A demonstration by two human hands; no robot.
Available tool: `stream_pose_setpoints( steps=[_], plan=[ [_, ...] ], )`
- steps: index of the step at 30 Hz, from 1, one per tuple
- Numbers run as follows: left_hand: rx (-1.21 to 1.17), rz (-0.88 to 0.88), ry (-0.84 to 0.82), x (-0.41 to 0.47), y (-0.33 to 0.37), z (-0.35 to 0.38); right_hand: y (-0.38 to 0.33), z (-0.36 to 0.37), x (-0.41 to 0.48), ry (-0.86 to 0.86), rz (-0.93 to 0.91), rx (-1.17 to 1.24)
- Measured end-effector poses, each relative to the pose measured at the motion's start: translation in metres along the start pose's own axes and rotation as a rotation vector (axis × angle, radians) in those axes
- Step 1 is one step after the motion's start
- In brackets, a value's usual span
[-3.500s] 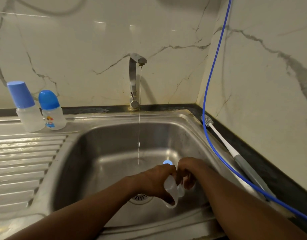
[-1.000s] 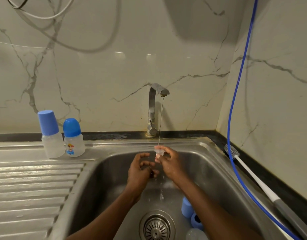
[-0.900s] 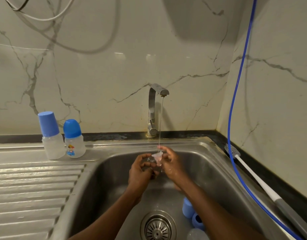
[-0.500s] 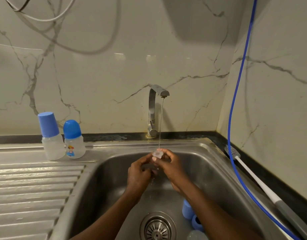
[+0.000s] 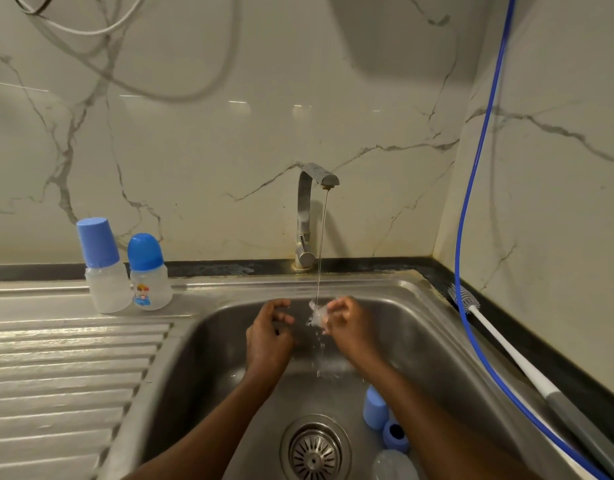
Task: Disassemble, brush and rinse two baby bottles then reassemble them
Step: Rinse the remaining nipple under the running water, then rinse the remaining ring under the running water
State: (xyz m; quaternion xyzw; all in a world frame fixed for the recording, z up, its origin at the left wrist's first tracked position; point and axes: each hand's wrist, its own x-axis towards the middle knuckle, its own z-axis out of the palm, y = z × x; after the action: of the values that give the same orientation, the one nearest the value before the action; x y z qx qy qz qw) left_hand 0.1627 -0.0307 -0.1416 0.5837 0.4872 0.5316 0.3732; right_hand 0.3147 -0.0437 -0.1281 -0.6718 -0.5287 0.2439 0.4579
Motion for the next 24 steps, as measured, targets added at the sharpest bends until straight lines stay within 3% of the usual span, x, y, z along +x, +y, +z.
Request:
stream_pose_setpoints(
  steps=[2, 3, 6, 9, 12, 15, 20, 24],
  plan=[
    [0.011, -0.005, 0.020, 0.001, -0.001, -0.002, 0.007, -0.005, -0.004, -0.119, -0.010, -0.457],
    [0.027, -0.005, 0.027, 0.002, -0.001, -0.003, 0.008, -0.008, -0.004, -0.140, -0.004, -0.546],
    [0.082, -0.006, 0.035, 0.003, -0.003, -0.006, 0.003, -0.009, -0.003, -0.113, -0.041, -0.539],
    [0.113, 0.001, 0.009, -0.001, -0.005, -0.004, 0.000, -0.007, -0.009, -0.205, -0.043, -0.613],
    [0.154, 0.025, -0.011, -0.001, -0.005, -0.007, -0.013, -0.018, -0.011, -0.131, -0.081, -0.485],
    [0.201, 0.062, -0.042, -0.002, -0.005, -0.005, -0.024, -0.041, -0.014, -0.303, 0.049, -0.624],
    [0.279, 0.130, -0.112, -0.004, -0.010, -0.002, -0.036, -0.075, -0.012, -0.409, 0.187, -0.737],
    [0.334, 0.171, -0.145, -0.003, -0.013, 0.001, -0.003, -0.071, -0.026, -0.641, 0.526, -0.923]
  ],
)
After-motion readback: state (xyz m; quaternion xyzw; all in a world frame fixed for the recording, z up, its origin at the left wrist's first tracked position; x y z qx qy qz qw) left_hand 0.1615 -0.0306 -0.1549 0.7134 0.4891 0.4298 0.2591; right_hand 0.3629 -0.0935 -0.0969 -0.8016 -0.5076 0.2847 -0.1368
